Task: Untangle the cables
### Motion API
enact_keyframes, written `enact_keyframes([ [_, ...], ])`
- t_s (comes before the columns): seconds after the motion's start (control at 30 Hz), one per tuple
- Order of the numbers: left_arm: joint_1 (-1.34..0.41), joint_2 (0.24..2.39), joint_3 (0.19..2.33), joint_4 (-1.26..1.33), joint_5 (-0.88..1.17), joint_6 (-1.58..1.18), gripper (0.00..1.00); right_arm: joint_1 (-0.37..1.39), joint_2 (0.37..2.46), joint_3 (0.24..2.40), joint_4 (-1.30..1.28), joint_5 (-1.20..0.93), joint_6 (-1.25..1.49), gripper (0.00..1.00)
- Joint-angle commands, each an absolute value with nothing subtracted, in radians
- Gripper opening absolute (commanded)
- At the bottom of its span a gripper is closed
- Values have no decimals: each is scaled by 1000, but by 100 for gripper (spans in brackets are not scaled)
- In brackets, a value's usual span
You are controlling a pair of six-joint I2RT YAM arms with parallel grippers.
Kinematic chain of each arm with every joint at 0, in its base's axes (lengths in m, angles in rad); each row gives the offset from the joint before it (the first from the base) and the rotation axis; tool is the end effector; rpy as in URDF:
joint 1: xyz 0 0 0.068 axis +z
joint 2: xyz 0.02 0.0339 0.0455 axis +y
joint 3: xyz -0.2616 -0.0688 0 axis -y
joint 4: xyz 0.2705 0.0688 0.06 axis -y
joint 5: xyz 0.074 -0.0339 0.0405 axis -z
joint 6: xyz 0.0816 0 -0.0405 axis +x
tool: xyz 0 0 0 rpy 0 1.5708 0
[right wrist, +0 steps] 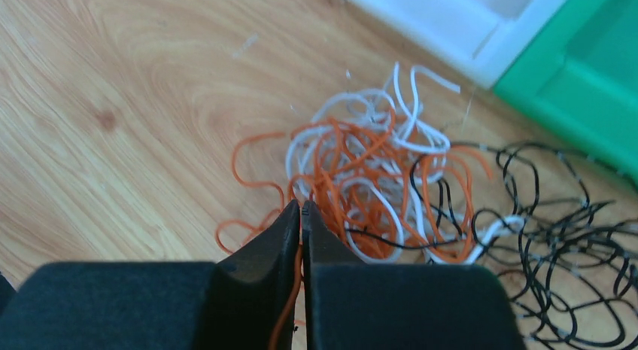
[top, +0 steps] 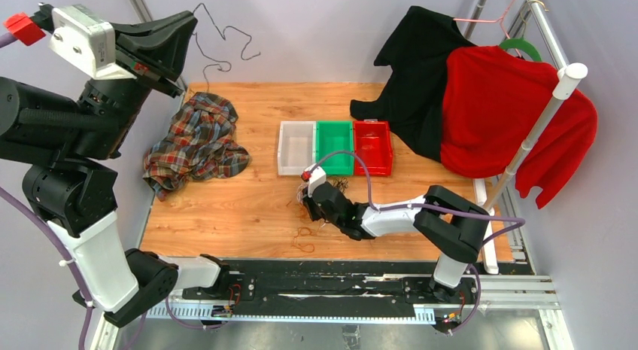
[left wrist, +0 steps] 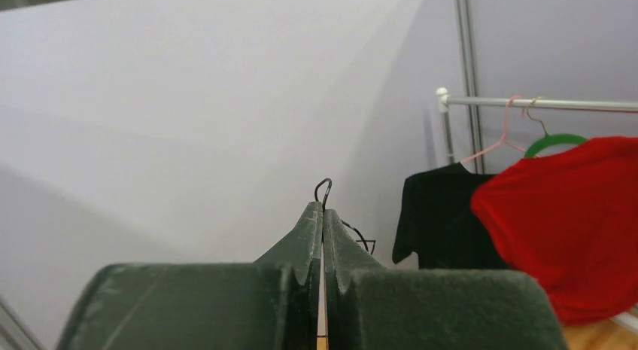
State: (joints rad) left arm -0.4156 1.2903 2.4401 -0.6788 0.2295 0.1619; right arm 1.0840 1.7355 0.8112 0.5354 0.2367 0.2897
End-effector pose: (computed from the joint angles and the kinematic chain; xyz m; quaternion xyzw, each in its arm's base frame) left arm 0.1207 -0.0736 0.7059 0.2414 0.4699 -0.1665 0.8326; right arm 0.2113 0.3584 0.1337 -0.2583 0.7859 0.2750 0.4900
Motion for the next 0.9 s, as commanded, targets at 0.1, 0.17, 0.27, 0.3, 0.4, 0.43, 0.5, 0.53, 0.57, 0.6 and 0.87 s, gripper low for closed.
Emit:
enact_keyframes([
  [0.1,-420,1278,2338,-600,200,146,0,1083,1665,736,578,251,352,12],
  [0.17,-420,1266,2266,-600,210,132,0,1082,1617,724,562,254,353,25],
  [0.27,-420,1232,2067,-563,231,109,0,1062,1478,672,528,271,374,51],
  [0.3,-421,1227,2021,-555,240,104,0,1054,1442,659,516,278,382,55],
  [0.4,-421,1228,1893,-526,257,89,0,1025,1342,614,503,300,392,62],
  [0.43,-420,1231,1859,-513,259,87,0,1014,1312,604,494,306,396,63],
  [0.5,-421,1243,1806,-487,267,88,0,990,1258,584,479,310,402,64],
  [0.53,-421,1251,1784,-475,266,89,1,978,1230,575,472,310,405,64],
  [0.57,-421,1260,1768,-464,264,89,0,964,1213,568,464,313,407,64],
  [0.6,-421,1271,1754,-455,264,90,0,949,1198,563,457,312,409,64],
  [0.87,-421,1379,1737,-434,245,156,0,844,1160,533,434,288,426,62],
])
